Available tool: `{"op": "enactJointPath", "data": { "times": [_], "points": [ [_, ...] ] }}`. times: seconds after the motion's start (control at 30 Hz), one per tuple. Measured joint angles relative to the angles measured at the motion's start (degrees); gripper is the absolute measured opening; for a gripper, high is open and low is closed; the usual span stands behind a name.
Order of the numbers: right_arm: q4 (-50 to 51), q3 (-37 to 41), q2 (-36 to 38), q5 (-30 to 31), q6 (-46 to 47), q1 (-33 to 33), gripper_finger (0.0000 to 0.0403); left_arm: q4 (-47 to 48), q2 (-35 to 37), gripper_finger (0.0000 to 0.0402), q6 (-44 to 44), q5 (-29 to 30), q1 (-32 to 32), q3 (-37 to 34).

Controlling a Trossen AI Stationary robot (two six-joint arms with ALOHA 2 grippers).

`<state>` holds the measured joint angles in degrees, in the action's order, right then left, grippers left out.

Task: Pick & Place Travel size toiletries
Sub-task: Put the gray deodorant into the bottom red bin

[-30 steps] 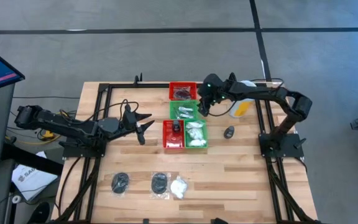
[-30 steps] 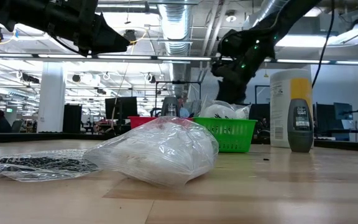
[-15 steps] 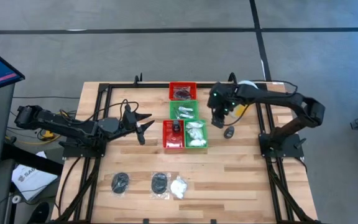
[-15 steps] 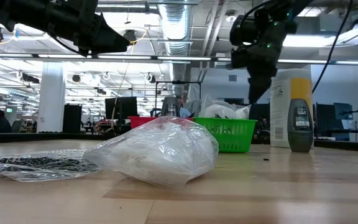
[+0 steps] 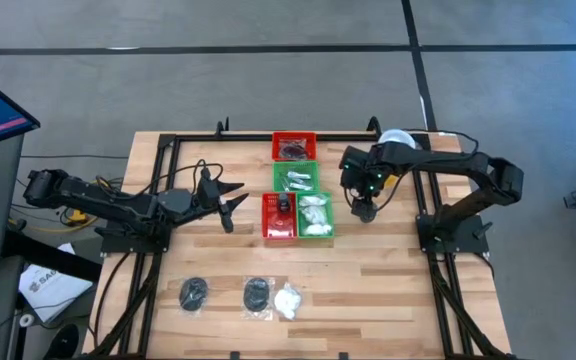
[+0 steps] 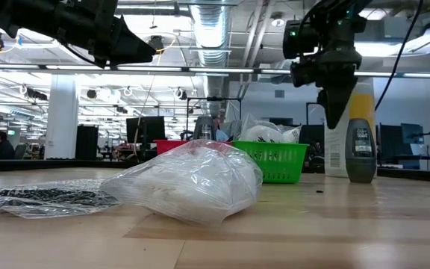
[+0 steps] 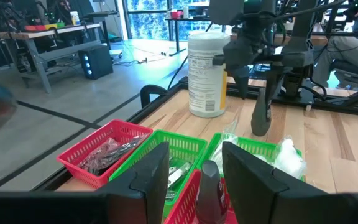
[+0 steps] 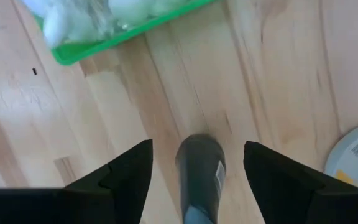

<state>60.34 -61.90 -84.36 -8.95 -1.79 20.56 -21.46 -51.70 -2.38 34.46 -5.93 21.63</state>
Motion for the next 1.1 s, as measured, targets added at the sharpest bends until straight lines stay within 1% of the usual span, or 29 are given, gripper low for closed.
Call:
{"op": "enactJointPath", "data": {
  "times": [0.57, 1.1],
  "points": [
    [0.5, 6.1, 0.0, 0.2, 0.4, 0.1, 0.024, 0.0, 0.0, 0.014, 0.0, 0.0, 0.0, 0.0],
    [-0.8, 6.2, 0.0, 0.2, 0.3, -0.4, 0.024, 0.0, 0.0, 0.014, 0.0, 0.0, 0.0, 0.0]
  ]
}}
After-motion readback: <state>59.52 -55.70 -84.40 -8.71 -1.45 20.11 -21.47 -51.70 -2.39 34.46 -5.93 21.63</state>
